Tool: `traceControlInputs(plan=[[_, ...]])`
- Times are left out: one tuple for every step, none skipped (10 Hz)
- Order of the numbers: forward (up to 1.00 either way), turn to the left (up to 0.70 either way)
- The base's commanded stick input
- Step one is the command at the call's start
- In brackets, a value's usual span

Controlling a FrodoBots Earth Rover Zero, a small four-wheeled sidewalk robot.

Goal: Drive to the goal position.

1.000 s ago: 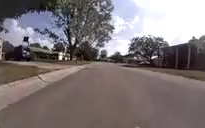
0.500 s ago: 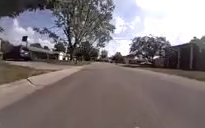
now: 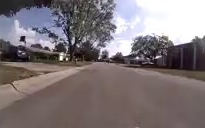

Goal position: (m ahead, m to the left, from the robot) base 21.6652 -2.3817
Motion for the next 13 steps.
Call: traceControlInputs(plan=[[1.0, 0.02], [1.0, 0.02], [1.0, 0.03], [1.0, 0.03], [1.0, 0.02], [1.0, 0.03], [1.0, 0.03], [1.0, 0.03], [1.0, 0.02], [1.0, 0.03], [1.0, 0.03], [1.0, 0.02], [1.0, 0.02]])
